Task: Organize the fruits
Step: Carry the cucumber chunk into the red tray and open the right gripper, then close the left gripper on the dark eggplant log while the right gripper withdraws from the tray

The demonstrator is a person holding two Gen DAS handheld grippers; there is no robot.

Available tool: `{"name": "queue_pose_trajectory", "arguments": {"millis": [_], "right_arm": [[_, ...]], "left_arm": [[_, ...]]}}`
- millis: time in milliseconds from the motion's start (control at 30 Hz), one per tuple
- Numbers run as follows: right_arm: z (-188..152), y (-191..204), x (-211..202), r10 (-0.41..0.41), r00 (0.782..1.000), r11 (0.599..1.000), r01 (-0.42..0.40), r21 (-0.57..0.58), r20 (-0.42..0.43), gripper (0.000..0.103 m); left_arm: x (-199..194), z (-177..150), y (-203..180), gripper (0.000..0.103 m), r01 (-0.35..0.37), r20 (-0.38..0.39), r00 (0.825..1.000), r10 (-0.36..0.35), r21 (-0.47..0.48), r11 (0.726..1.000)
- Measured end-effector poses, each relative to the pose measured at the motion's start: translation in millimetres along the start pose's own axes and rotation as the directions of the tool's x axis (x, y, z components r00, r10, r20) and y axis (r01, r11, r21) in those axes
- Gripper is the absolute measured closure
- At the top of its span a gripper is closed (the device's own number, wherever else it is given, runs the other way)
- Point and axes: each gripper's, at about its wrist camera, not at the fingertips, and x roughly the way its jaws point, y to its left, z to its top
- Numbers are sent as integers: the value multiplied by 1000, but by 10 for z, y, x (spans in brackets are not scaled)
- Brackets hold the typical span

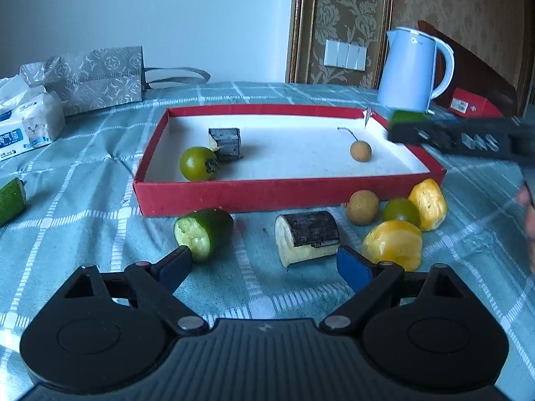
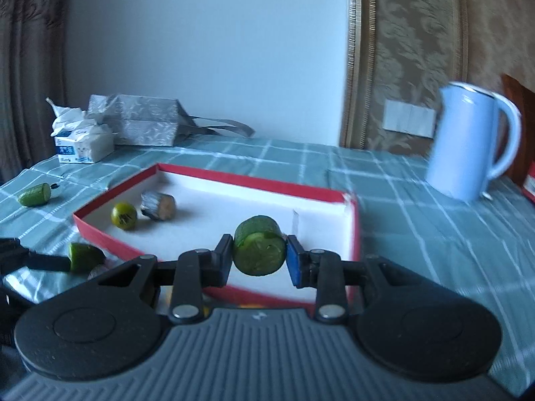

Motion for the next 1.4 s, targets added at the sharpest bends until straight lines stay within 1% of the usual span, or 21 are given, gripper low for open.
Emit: {"name": "queue_pose_trajectory", "arguments": {"millis": [100,200,333,467,767,833,867,900,967,1033,1100,1167,1200,1267,1400], "right_arm": [[124,78,213,16,999,1000,-16,-1,-29,72],[179,155,413,-1,999,1000,0,-19,-45,72],[189,196,691,-1,993,1000,1,-8,-120,72],[170,150,944,1,975,999,7,34,-224,72],[209,236,1073,-48,975,999,45,-16,-216,72],[212,216,1066,-43,977,999,44,-1,-209,72],[215,193,1058,-36,978,999,41,18,-207,70],[217,171,1047,-29,978,999,38,36,-204,56],[220,130,983,-30,983,997,42,61,-179,41],[228,107,877,-44,990,997,52,63,-133,40],[213,72,741,-47,995,996,53,72,-93,30],[182,31,602,-59,997,994,63,89,-55,27],[158,11,523,-68,997,993,71,92,-36,27],[93,-31,349,-99,995,990,98,98,8,27],[-149,-148,4,-158,984,977,144,154,84,16]], "left_arm": [[5,1,-14,7,-4,-5,1000,4,9,1000],[16,5,-26,6,-5,-11,1000,5,16,1000],[32,7,-50,3,-7,-18,1000,7,30,1000],[39,7,-59,2,-8,-21,1000,9,37,999],[42,10,-57,1,-7,-22,1000,8,38,999],[42,9,-59,1,-7,-23,1000,7,39,999],[42,9,-58,1,-7,-22,1000,8,39,999],[42,10,-57,1,-7,-23,1000,8,39,999],[45,11,-60,1,-6,-23,1000,7,38,999],[48,11,-60,1,-4,-22,1000,5,36,999],[50,10,-56,1,-2,-22,1000,2,34,999],[47,7,-52,1,0,-21,1000,0,31,1000],[46,7,-51,1,1,-21,1000,0,31,1000],[43,8,-49,1,1,-21,1000,0,31,1000],[44,9,-48,1,0,-21,1000,0,32,999]]}}
